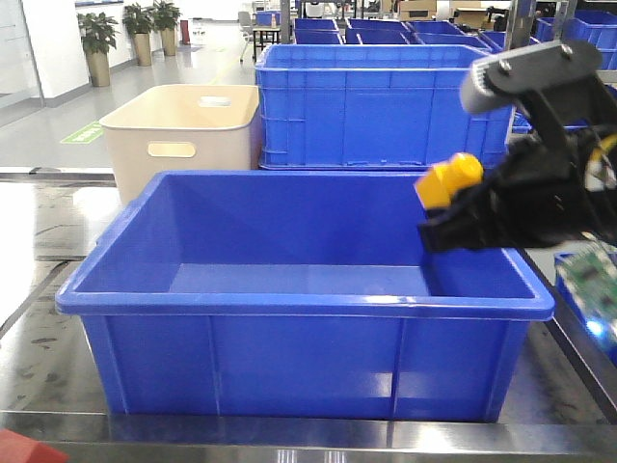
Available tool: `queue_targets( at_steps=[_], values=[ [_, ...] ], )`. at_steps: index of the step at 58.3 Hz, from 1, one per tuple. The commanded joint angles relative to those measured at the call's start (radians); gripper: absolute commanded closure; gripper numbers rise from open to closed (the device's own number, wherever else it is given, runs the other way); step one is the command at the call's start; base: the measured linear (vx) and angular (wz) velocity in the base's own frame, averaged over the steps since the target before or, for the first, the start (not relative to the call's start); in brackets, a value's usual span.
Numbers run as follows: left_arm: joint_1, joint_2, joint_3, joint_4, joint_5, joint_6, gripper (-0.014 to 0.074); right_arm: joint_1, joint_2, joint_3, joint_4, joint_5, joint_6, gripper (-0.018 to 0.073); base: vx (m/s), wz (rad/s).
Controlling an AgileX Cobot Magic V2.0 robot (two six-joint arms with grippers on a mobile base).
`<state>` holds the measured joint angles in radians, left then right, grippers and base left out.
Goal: Pick red and yellow blocks into blue bin
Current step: 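Move the right gripper over the blue bin and release the yellow brick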
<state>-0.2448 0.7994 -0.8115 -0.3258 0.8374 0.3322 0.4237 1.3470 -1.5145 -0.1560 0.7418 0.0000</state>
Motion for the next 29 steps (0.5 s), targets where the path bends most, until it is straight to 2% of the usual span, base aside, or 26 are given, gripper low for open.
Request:
queue_targets(
  at_steps=[1,7,16,22,23,29],
  values=[
    [-0.004,-0.004,-0.024,-0.028,-0.061,0.0,0.0308,-0.005,0.055,-0.069,-0.028,-0.129,0.0,0.0331,0.0,0.0],
    [-0.004,-0.004,-0.024,-0.028,-0.061,0.0,0.0308,-0.005,0.152,-0.124,-0.045,-0.143,0.055,0.0329,0.0,0.0],
    [-0.004,-0.004,-0.024,-0.028,-0.061,0.0,0.0308,-0.005,0.293,-0.202,-0.123,-0.142,0.177,0.0323,0.0,0.0],
    [-0.004,-0.004,-0.024,-0.028,-0.061,0.0,0.0308,-0.005,0.364,-0.24,-0.163,-0.139,0.219,0.0302,0.0,0.0],
    [-0.004,-0.004,-0.024,-0.028,-0.061,0.0,0.0308,-0.005,0.414,-0.262,-0.169,-0.137,0.219,0.0248,0.0,0.0],
    [-0.004,-0.004,-0.024,-0.028,-0.061,0.0,0.0308,-0.005,0.427,-0.265,-0.169,-0.143,0.219,0.017,0.0,0.0]
  ],
)
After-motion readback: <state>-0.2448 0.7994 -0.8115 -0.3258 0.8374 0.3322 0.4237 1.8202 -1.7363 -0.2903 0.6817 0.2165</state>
